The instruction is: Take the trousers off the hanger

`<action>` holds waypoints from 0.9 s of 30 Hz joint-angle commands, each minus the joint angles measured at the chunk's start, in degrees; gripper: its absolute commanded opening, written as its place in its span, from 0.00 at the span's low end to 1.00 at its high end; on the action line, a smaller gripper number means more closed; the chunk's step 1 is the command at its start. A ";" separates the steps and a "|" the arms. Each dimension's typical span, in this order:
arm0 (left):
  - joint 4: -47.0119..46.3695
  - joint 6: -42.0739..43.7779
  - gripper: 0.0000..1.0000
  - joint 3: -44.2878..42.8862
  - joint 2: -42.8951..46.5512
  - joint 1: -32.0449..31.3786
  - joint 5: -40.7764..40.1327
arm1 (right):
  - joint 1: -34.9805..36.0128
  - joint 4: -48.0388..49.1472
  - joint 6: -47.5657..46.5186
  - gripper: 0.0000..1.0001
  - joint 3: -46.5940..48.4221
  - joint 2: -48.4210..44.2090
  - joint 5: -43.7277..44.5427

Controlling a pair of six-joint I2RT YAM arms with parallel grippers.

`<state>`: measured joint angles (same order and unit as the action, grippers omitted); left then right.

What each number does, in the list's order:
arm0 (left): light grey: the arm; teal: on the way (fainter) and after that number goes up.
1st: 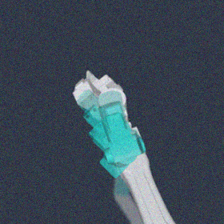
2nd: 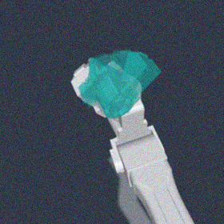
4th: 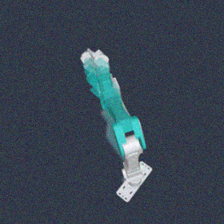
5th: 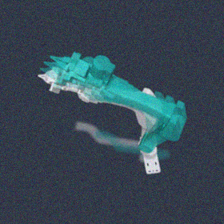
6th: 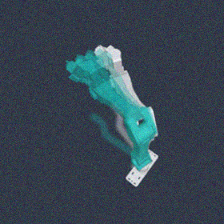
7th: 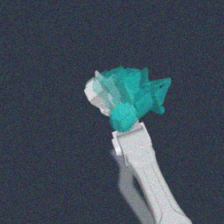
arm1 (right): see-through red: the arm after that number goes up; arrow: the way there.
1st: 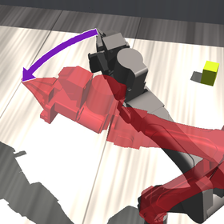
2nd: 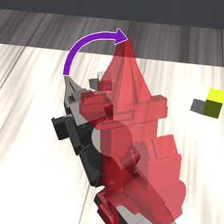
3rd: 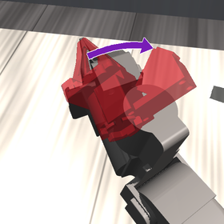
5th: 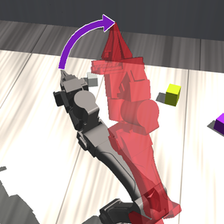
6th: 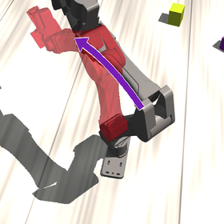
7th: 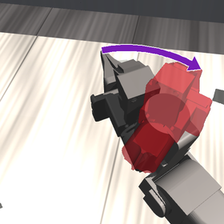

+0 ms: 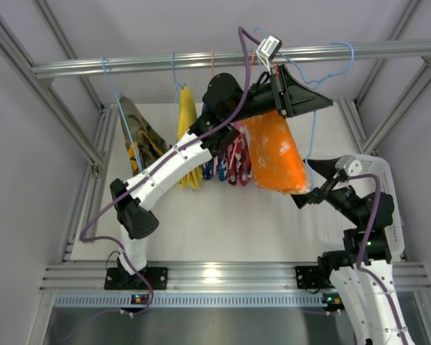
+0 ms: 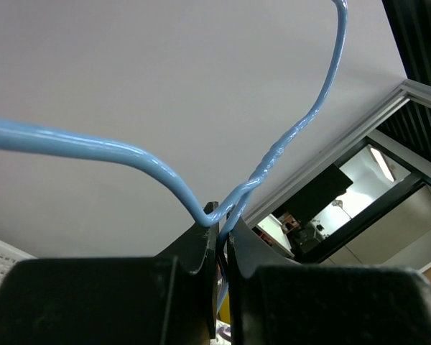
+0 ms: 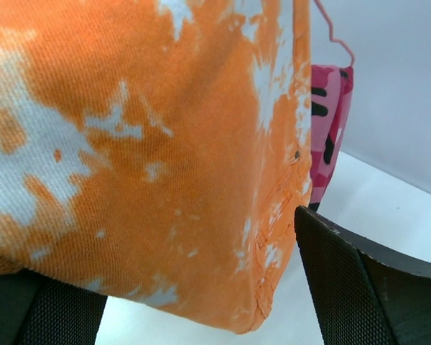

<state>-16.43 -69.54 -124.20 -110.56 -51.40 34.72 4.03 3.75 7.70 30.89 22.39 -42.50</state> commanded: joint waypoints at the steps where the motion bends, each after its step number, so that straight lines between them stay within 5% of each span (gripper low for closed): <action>1: -6.16 -1.30 0.00 -3.33 1.58 0.42 -2.38 | 0.80 9.34 1.43 0.96 0.75 1.25 4.52; 12: -6.87 -4.03 0.00 -1.92 1.84 0.07 -2.20 | 1.06 22.44 13.30 0.96 0.57 6.70 4.01; 15: -6.87 -4.46 0.00 -1.66 1.84 -0.02 -2.20 | 1.33 22.53 13.04 0.84 0.57 7.40 4.53; 19: -7.30 -4.90 0.00 -0.87 2.54 -0.11 -1.59 | 1.24 20.25 11.90 0.40 1.36 8.10 7.16; 23: -8.18 -3.86 0.00 2.89 4.65 -0.11 0.52 | 1.24 17.70 11.98 0.07 3.82 7.41 9.98; 27: -7.57 -0.87 0.00 7.47 6.94 0.68 3.07 | 1.15 12.88 11.02 0.00 8.20 4.86 13.40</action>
<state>-20.32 -70.74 -118.52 -108.86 -51.16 34.22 4.75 15.68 19.44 32.62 29.10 -34.57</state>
